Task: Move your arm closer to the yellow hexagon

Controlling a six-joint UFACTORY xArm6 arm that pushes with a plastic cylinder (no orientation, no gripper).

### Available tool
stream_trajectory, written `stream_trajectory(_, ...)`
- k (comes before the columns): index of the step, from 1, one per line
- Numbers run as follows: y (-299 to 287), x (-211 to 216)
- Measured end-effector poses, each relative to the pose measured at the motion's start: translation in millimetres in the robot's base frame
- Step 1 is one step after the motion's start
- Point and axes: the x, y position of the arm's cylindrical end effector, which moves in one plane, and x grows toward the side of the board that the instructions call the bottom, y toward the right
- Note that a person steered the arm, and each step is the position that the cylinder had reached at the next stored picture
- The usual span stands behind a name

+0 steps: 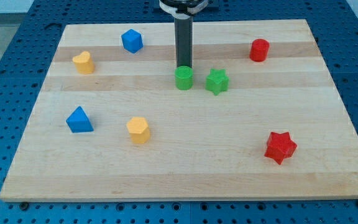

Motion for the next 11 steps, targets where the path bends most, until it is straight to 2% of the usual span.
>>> stream_trajectory(2,-22,-18)
stream_trajectory(3,-39,-11)
stream_trajectory(4,-55,51)
stream_trajectory(6,-81,77)
stream_trajectory(7,-118,74)
stream_trajectory(8,-136,124)
stream_trajectory(9,-147,131)
stream_trajectory(10,-147,189)
stream_trajectory(11,-137,193)
